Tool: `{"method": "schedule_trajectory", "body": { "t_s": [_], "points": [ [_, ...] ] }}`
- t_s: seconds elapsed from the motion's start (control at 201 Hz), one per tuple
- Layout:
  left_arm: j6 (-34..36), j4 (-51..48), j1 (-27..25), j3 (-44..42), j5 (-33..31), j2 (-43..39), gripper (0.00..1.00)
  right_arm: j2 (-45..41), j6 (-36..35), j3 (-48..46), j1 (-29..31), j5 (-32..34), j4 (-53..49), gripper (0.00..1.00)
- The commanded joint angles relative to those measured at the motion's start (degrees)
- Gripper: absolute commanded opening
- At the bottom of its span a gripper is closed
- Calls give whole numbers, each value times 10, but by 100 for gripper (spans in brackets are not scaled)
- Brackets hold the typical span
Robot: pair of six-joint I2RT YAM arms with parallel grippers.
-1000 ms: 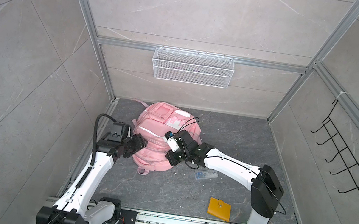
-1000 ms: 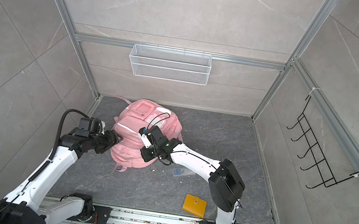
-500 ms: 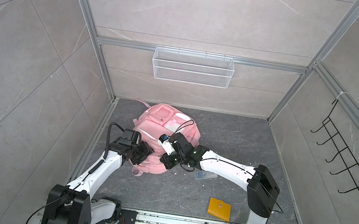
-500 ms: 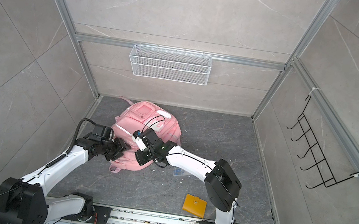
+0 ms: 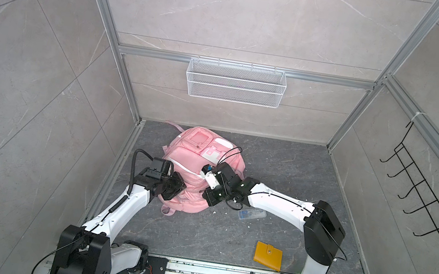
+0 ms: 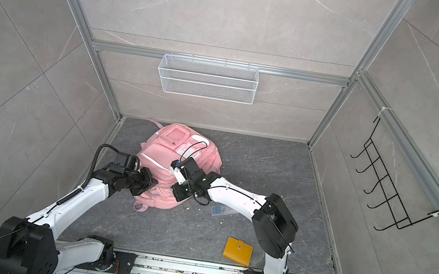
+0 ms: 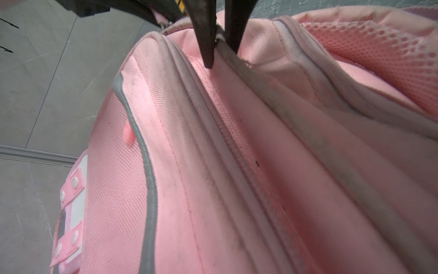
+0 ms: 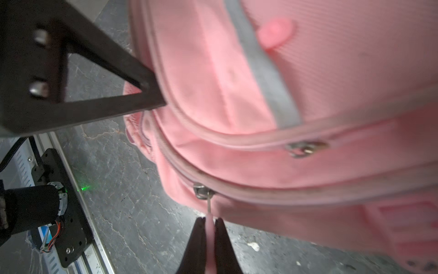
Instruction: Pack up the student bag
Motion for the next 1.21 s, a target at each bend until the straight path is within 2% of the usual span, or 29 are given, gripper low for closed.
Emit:
{"method": "schedule_trajectory", "body": {
  "t_s": [0.0,0.274,0.413,0.593,0.667,0.827,0.877,0.922,1.046,1.2],
  "points": [
    [33,-29,2,6,-9,-8,0,-27,20,-5,-67,55,-22,0],
    [38,-38,8,2,-13,-18,0,8,7,41,-152,63,-41,0],
    [43,-43,8,6,-14,-21,0,25,-21,70,-155,49,-50,0],
    [53,-48,8,8,-13,-26,0,15,-36,49,-153,21,-28,0],
    [56,-44,8,7,-4,-29,0,-5,-58,28,-146,4,-15,9],
    [70,-35,8,16,28,-25,0,-66,-114,-23,-127,16,-13,28],
    [72,-36,7,20,36,-26,0,-90,-117,-43,-127,23,-7,40],
    [75,-39,7,23,38,-29,6,-111,-122,-54,-128,31,-6,49],
    [92,-70,7,41,44,-48,35,-143,-151,-43,-126,25,-26,61],
    [136,-146,15,78,44,-66,50,-129,-203,8,-125,-26,-49,66]
  ]
}}
